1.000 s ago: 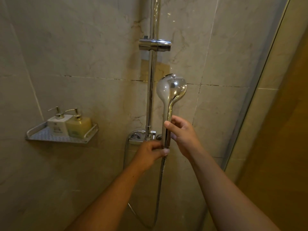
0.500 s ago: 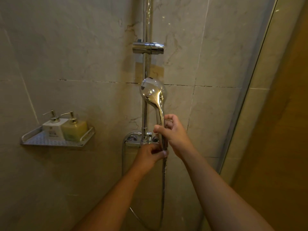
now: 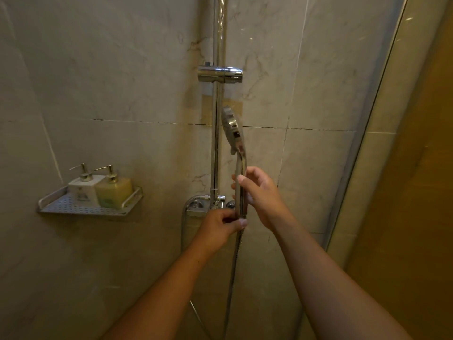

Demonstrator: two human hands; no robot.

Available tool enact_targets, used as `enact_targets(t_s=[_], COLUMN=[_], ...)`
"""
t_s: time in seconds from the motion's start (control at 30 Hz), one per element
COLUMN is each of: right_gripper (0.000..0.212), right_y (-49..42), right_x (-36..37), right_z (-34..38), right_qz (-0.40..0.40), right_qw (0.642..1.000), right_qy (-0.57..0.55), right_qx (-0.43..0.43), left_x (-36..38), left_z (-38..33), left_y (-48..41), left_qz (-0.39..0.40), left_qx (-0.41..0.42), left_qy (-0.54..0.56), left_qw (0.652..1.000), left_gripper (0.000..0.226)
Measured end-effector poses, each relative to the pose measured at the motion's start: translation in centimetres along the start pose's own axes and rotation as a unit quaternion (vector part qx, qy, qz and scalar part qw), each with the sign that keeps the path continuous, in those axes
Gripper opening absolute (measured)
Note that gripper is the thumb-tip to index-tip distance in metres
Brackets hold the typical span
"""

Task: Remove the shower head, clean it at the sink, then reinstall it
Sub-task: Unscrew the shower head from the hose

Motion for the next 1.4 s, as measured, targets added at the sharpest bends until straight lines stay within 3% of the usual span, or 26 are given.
enact_targets(t_s=[0.1,0.2,0.27,0.37,0.53,0.73,1.4], right_gripper=[0.028,0.021,0.019,0.039,0.033,0.054,0.014], right_y=[0.0,-0.3,-0.4,-0.6,-0.8,-1.3,-3.3], right_x=[0.4,0.6,0.6,0.0,0.1,0.8,0.1], right_z=[1.0,1.6,1.7,1.1,1.3,0.7,-0.6], right_qz=[0.006,0.003,-0.003,-0.016,0.003,-0.015,-0.002], right_qw=[0.997,0.996,0.996,0.999,0.999,1.000,0.998], right_qy=[0.066,0.083,0.077,0.045,-0.037,-0.020,-0.055], right_qx=[-0.040,-0.044,-0.040,-0.010,0.002,0.005,0.007], left_x=[-0.2,-0.5,-0.8,-1.1,-1.3,-1.6,-2.2], left_z=[-0.2,-0.2,-0.6,-1.0,-1.3,-1.3,-0.4], left_y=[-0.1,-0.1,-0.2,-0.5,-1.2,-1.8,-3.1], left_qz=[-0.005,-0.009,-0.013,-0.009,0.000,-0.011,-0.006], left_qx=[-0.005,-0.008,0.001,0.013,0.023,0.022,0.030], left_qy=[-0.017,-0.026,-0.032,-0.033,-0.040,-0.038,-0.016], left_qw=[1.000,1.000,0.999,0.999,0.999,0.999,0.999], left_gripper=[0.009,0.006,0.005,0.006,0.009,0.013,0.002])
Point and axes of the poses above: each hand's wrist, its own y-axis away from the middle knuckle, its own x-axis out of the palm, z = x × y, the point moved 10 cm from there along -y, towards the middle knuckle, and after that the axes turned 6 degrees about -z, right-handed, at the moved point
